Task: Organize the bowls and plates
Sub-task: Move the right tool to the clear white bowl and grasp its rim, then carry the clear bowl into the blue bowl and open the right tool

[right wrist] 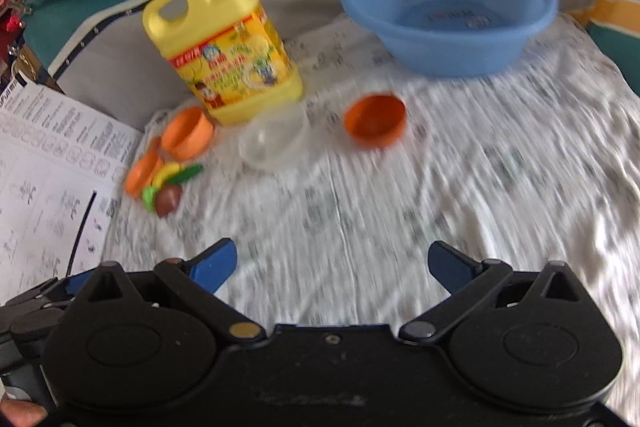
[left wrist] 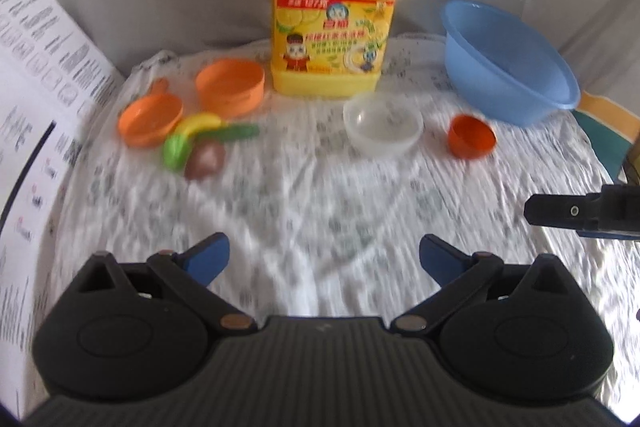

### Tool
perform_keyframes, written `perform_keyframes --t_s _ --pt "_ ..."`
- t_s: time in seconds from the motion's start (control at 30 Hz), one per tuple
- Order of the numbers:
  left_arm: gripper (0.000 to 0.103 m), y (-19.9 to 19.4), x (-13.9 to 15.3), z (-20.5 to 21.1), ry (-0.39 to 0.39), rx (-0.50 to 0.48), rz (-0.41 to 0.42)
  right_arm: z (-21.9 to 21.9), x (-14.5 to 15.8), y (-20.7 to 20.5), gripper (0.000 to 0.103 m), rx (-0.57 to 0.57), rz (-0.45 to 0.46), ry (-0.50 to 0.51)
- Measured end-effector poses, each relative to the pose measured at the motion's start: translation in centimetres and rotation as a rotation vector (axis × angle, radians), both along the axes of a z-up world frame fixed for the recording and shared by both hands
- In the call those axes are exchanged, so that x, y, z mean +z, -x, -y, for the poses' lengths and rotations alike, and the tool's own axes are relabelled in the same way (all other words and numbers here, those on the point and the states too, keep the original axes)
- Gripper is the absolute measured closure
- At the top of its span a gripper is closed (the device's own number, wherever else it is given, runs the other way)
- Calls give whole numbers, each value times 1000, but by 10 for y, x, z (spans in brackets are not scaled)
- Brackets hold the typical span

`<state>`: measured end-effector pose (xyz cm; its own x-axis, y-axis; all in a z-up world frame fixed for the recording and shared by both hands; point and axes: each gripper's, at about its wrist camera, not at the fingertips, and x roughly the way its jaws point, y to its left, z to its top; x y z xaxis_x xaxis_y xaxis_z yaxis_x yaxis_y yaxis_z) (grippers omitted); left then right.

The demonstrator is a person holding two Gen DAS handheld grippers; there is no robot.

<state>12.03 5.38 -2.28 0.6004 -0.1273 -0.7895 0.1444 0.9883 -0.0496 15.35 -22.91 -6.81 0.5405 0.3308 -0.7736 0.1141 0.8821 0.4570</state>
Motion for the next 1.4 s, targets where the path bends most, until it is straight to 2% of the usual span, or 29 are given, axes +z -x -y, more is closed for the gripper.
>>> perform_keyframes --t_s 0.23,0.37,0.53,0.57,0.7,0.87,0.93,0.97,1.0,1.03,1.07,1.2,1.3,1.4 --pt "0 -62 -4 8 -9 17 10 -3 -3 -68 1 30 26 -17" --pt "0 -94 -12 11 -4 28 6 -8 -11 -105 13 42 23 2" --pt "0 -128 -29 18 2 31 -9 -10 -24 -140 30 31 18 -44" --pt "1 -133 -32 19 3 31 -11 -11 -27 -146 35 33 21 -55" --pt "13 -150 -47 26 7 28 -41 -20 -44 -166 60 56 -2 -68" --pt "35 -164 -64 33 40 15 -77 -32 -63 -180 73 80 -24 -64" --pt "48 -166 -69 36 47 6 -85 -37 -67 -180 80 89 -28 -60" --pt "51 -167 -71 37 50 -2 -89 -40 -69 -180 86 94 -27 -57" --pt "59 -168 -73 38 53 -11 -93 -41 -71 -179 92 97 -22 -48" --pt "68 -168 -75 40 55 -20 -97 -44 -72 -178 93 100 -16 -36" --pt "72 -168 -77 42 58 -32 -101 -45 -74 -177 95 102 -12 -30" --pt "81 -165 -77 46 30 -45 -85 -47 -78 -173 95 90 -20 -27" --pt "82 -163 -73 44 48 -40 -96 -42 -75 -168 95 79 -26 -40" --pt "82 -158 -69 44 33 -36 -93 -41 -71 -162 95 80 -26 -46"
